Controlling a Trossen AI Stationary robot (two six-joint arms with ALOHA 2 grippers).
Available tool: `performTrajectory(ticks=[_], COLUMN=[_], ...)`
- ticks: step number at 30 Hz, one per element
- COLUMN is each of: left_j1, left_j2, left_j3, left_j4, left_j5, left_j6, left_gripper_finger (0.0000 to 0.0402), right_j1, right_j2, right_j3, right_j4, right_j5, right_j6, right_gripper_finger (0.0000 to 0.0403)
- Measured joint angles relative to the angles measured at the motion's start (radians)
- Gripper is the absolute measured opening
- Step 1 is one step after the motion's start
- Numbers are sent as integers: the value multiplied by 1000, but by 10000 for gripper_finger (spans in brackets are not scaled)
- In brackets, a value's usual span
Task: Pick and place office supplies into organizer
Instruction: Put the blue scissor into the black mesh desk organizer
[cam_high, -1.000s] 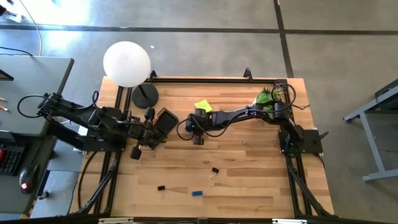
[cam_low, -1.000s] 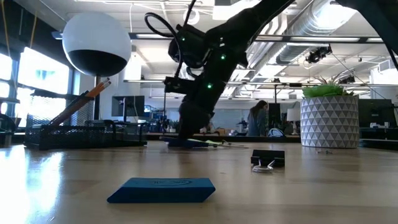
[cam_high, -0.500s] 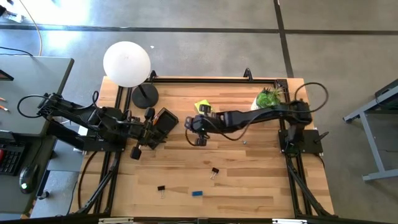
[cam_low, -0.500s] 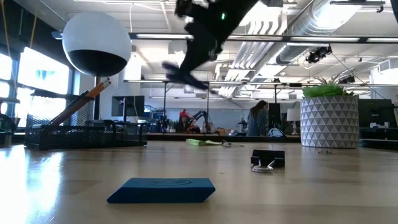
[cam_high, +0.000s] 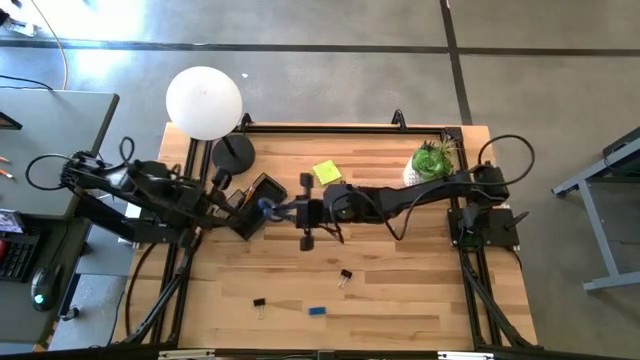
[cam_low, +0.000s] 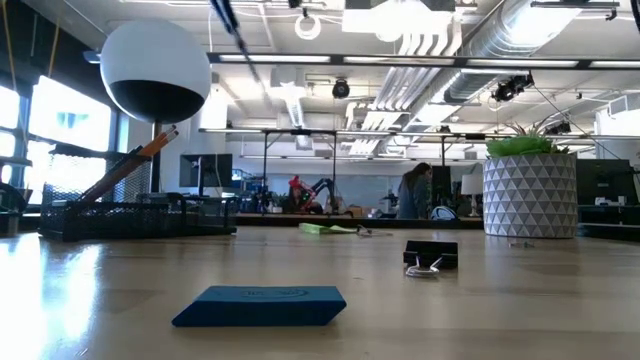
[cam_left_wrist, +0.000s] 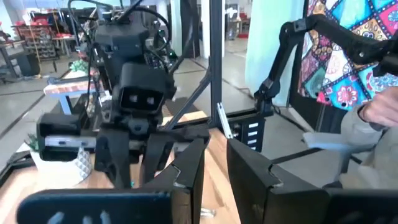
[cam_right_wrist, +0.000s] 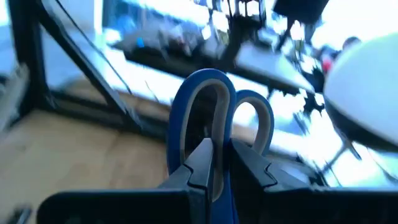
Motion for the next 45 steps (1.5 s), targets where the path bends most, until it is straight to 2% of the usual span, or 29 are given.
performTrajectory(ticks=[4, 9, 16, 21, 24, 29, 36, 45], left_j1=[0, 0, 0, 0, 0, 0, 0, 0], left_j2=[-40, -58, -59, -59, -58, -58, -58, -58], left_j3=[0, 0, 0, 0, 0, 0, 0, 0], left_j4=[-27, -49, -48, -45, -39, -34, -37, -41], left_j5=[-5, -22, -27, -27, -27, -27, -26, -26], left_j6=[1, 1, 3, 4, 8, 12, 12, 12], left_gripper_finger=[60, 60, 60, 60, 60, 60, 60, 60], right_j1=[-27, -67, -104, -121, -131, -138, -137, -145], right_j2=[58, 165, 353, 459, 514, 600, 679, 757], right_j3=[0, 0, 0, 3, 43, 188, 360, 440], right_j4=[189, 463, 990, 1216, 1254, 1237, 1079, 1027], right_j5=[-92, -110, -191, -176, -150, -155, -165, -146], right_j6=[-16, 0, 162, 271, 330, 377, 382, 454], right_gripper_finger=[28, 28, 28, 28, 28, 28, 28, 28])
